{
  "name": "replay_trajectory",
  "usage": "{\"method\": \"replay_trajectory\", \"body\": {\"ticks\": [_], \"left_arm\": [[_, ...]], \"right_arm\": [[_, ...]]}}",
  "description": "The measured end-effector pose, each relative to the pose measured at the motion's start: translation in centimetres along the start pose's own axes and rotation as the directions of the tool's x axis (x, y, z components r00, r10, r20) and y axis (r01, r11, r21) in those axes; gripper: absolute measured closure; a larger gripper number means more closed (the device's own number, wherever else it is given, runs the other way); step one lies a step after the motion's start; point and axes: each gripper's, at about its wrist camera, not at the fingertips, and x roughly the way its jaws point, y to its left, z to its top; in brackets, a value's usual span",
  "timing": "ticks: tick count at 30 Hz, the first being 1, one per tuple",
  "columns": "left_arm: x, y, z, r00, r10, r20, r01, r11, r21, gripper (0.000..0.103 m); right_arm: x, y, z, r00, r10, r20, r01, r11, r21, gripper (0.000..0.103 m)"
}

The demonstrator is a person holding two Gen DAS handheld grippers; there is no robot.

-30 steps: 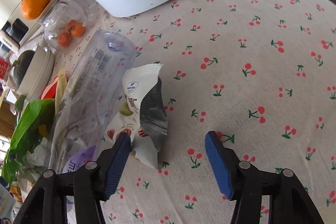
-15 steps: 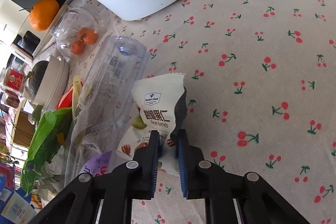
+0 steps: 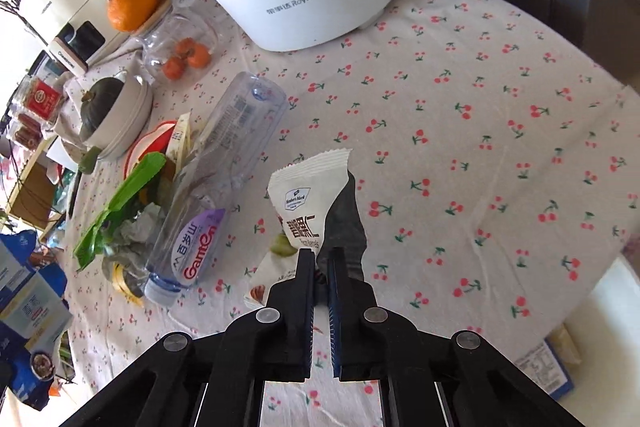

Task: Collect trash
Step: 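Carry the paper sheet and snack pouch toward the white bin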

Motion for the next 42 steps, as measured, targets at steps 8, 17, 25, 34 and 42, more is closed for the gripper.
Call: {"method": "replay_trajectory", "body": {"ticks": [8, 17, 25, 34, 42], "left_arm": [[1.7, -4.3, -1.9, 0.998, -0.036, -0.055, 0.041, 0.994, 0.100, 0.100], [3.6, -7.5, -3.8, 0.989, -0.075, -0.125, 0.095, 0.982, 0.166, 0.100], [5.9, -10.1, -4.6, 0.973, -0.133, -0.191, 0.164, 0.974, 0.157, 0.100], [10.1, -17.4, -7.1, 0.932, -0.206, -0.298, 0.278, 0.934, 0.225, 0.100], [15.5, -23.6, -12.1, 0.880, -0.228, -0.416, 0.356, 0.897, 0.261, 0.100]], "right_arm": [[-5.9, -1.1, -4.2, 0.999, 0.033, 0.023, -0.033, 0.999, -0.029, 0.098], [-8.7, -1.6, -6.7, 0.996, 0.083, 0.026, -0.081, 0.994, -0.073, 0.098], [-10.2, -6.3, -7.5, 0.999, -0.010, 0.045, 0.012, 0.999, -0.048, 0.098], [-12.4, -13.7, -8.7, 0.994, -0.098, 0.041, 0.095, 0.993, 0.076, 0.098], [-14.9, -17.9, -9.4, 0.982, -0.173, 0.070, 0.165, 0.980, 0.116, 0.098]]}}
